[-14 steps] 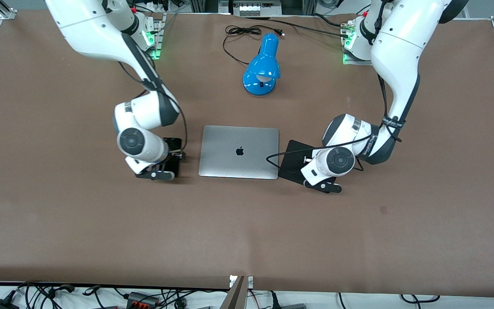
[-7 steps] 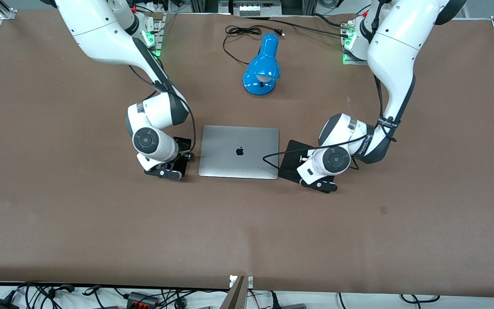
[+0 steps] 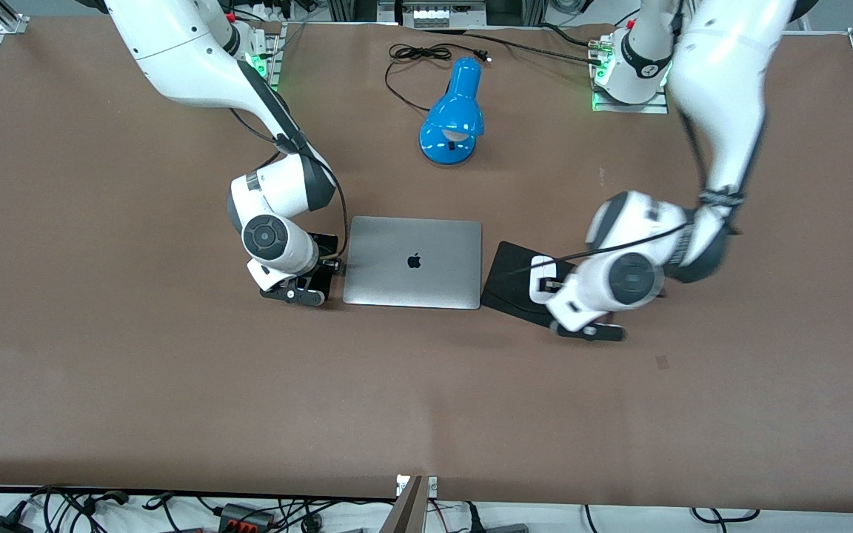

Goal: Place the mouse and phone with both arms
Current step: 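Set the mouse on the mouse pad and open the left gripper, then release the phone beside the laptop while the left gripper withdraws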

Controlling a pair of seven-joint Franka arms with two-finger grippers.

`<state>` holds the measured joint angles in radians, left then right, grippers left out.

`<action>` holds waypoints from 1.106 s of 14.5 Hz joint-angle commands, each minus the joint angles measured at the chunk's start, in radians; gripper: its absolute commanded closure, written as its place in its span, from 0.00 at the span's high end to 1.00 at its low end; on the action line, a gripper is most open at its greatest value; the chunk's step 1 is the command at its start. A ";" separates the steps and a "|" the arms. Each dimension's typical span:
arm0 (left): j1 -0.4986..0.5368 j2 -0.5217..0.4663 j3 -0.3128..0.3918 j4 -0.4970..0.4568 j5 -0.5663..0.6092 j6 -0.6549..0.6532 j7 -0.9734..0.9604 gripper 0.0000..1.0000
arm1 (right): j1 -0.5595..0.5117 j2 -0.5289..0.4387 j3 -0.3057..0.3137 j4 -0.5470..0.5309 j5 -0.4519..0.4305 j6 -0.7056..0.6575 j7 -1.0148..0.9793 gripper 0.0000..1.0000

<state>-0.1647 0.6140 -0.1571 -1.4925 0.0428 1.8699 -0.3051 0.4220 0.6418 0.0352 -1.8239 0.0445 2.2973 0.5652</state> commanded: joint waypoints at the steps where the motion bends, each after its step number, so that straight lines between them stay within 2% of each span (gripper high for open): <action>1: 0.077 -0.087 -0.009 0.032 0.002 -0.125 0.009 1.00 | 0.001 -0.008 0.002 -0.002 0.003 -0.001 -0.015 0.42; 2: 0.089 -0.121 -0.009 0.034 0.003 -0.132 0.008 1.00 | 0.000 -0.008 0.002 -0.002 0.006 -0.001 0.001 0.90; 3: 0.096 -0.164 -0.007 0.032 0.003 -0.136 0.008 1.00 | 0.000 -0.011 0.002 0.000 0.005 -0.004 0.002 1.00; 7: 0.143 -0.324 0.002 0.041 -0.009 -0.250 0.006 1.00 | -0.011 -0.085 -0.005 0.011 0.005 -0.027 -0.019 1.00; 10: 0.217 -0.373 -0.005 0.031 0.000 -0.350 0.012 1.00 | -0.040 -0.164 -0.009 0.061 -0.009 -0.109 -0.027 1.00; 13: 0.215 -0.387 -0.038 0.009 -0.009 -0.351 0.038 1.00 | -0.083 -0.192 -0.011 0.222 -0.014 -0.302 -0.069 1.00; 16: 0.241 -0.463 -0.055 -0.107 -0.011 -0.301 0.060 1.00 | -0.138 -0.195 -0.011 0.397 -0.095 -0.473 -0.191 1.00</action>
<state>0.0486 0.2309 -0.1973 -1.4897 0.0403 1.5272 -0.2780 0.3214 0.4254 0.0157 -1.5457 -0.0055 1.9228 0.4408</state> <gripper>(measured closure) 0.000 0.000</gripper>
